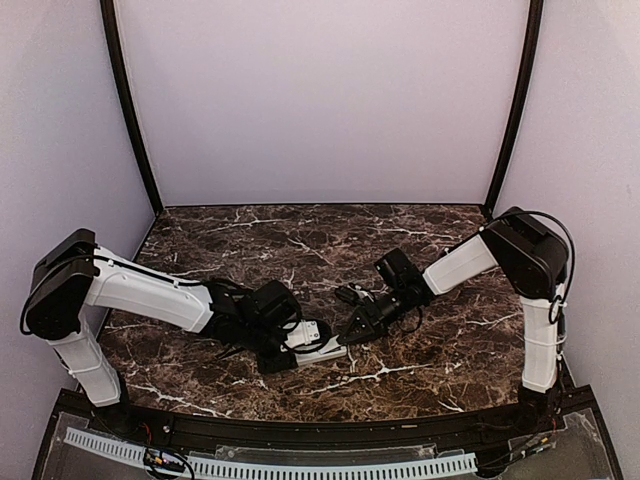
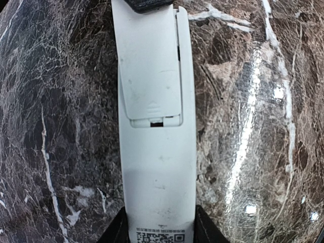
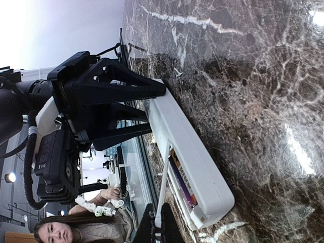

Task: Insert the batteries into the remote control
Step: Load the battery cover onto the remote control without the battery cover.

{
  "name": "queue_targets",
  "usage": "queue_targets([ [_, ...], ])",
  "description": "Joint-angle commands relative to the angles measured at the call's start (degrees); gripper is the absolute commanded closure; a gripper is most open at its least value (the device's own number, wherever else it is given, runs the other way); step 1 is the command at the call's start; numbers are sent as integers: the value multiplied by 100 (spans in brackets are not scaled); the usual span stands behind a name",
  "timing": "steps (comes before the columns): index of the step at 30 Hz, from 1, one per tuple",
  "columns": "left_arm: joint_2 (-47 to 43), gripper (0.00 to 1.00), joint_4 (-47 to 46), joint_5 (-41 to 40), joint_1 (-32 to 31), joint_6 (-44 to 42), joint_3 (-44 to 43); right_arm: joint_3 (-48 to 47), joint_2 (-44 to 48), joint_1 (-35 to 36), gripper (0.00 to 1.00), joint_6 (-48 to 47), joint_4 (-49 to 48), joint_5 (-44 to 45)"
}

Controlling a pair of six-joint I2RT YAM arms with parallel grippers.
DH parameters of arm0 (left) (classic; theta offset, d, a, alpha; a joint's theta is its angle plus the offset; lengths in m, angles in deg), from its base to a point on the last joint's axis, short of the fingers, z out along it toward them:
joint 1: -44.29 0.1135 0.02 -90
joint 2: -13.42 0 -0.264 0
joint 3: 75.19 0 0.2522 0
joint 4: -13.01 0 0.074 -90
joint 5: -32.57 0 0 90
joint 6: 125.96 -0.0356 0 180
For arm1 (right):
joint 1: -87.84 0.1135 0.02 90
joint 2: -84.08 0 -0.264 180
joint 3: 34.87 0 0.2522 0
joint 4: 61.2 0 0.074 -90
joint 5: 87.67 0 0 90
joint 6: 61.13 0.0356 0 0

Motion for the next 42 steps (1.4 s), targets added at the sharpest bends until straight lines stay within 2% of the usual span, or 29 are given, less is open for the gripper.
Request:
queue_targets([
  [1,190,66,462,62,14,-62,22,88,-167,35,100,67,-183,60],
  [8,213,66,489,190,15,-52,-5,304,-316,33,100,581,-841,82],
  [16,273,65,535,336,15,-11,-156,415,-371,79,100,798,-1055,207],
  [24,305,46,-235,647,15,101,-420,407,-396,80,100,708,-933,378],
  [29,315,45,-1037,704,15,47,-361,397,-426,80,100,611,-822,429],
  [33,315,52,-1840,806,11,176,-285,357,-436,81,100,518,-724,471],
  [36,383,63,-2466,810,11,212,-150,354,-427,80,100,492,-721,480],
  [39,481,73,-2538,783,15,210,-180,363,-439,81,100,487,-734,490],
  [42,563,78,-2428,809,15,191,-197,368,-438,81,100,476,-743,497],
])
